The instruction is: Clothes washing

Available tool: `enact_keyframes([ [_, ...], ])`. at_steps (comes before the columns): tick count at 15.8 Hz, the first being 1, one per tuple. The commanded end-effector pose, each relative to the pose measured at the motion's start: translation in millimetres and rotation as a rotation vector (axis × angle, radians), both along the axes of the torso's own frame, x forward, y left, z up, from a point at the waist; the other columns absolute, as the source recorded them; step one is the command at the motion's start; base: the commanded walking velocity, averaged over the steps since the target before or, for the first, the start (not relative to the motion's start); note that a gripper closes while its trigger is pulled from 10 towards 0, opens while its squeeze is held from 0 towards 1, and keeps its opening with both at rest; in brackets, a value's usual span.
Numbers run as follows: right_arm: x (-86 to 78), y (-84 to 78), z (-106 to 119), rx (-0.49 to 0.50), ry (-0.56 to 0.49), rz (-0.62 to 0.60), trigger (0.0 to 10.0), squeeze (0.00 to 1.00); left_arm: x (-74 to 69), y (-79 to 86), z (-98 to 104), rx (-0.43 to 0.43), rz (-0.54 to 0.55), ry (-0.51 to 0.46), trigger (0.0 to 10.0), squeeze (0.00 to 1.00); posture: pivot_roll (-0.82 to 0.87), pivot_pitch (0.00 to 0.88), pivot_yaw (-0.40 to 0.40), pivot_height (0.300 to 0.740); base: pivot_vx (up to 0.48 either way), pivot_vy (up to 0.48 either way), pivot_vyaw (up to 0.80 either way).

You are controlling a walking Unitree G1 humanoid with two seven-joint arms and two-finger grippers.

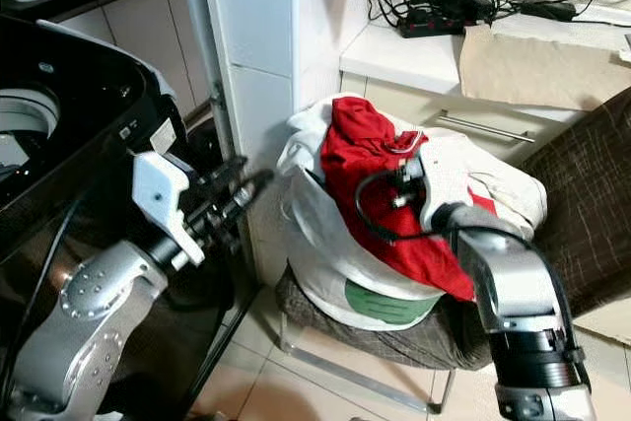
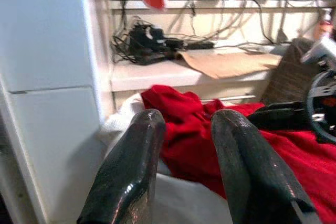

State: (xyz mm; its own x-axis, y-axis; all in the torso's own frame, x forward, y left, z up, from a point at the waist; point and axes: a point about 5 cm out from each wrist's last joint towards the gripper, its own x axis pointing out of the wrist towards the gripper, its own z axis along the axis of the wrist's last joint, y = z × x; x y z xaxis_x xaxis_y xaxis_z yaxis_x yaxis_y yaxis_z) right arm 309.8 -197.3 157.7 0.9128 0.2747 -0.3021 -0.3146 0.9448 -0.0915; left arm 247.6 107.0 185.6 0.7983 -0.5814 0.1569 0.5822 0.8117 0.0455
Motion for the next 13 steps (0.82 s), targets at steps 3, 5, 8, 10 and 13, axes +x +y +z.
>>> enact_keyframes([
  [3, 2.1, 5.2, 34, 0.070, -0.105, 0.025, 0.0, 0.00, 7.7, 6.1, 5, -0.018, 0.068, -0.037, 10.0, 0.00, -0.03, 0.000, 0.009, 0.740, 0.000, 0.000, 0.00],
  [5, 1.4, 8.1, 49, 0.094, -0.142, 0.040, 0.0, 0.00, 8.4, 4.7, 6, -0.026, 0.066, -0.043, 10.0, 0.00, -0.03, 0.000, 0.010, 0.740, 0.000, 0.000, 0.00],
  [8, 1.0, 1.4, 45, 0.015, -0.137, 0.009, 10.0, 1.00, 5.0, -4.3, -1, 0.012, 0.020, -0.029, 10.0, 0.00, -0.03, 0.000, 0.005, 0.740, 0.000, 0.000, 0.00],
  [10, -2.4, 5.0, 50, 0.031, -0.179, 0.018, 10.0, 1.00, 7.1, -3.3, -6, 0.038, 0.085, -0.004, 10.0, 0.00, -0.03, 0.000, 0.003, 0.740, 0.000, 0.000, 0.00],
  [13, -16.2, 21.8, 49, 0.078, -0.260, -0.019, 10.0, 0.00, 15.6, 6.7, -8, 0.072, 0.235, -0.013, 10.0, 0.00, -0.03, 0.000, 0.002, 0.740, 0.000, 0.000, 0.00],
])
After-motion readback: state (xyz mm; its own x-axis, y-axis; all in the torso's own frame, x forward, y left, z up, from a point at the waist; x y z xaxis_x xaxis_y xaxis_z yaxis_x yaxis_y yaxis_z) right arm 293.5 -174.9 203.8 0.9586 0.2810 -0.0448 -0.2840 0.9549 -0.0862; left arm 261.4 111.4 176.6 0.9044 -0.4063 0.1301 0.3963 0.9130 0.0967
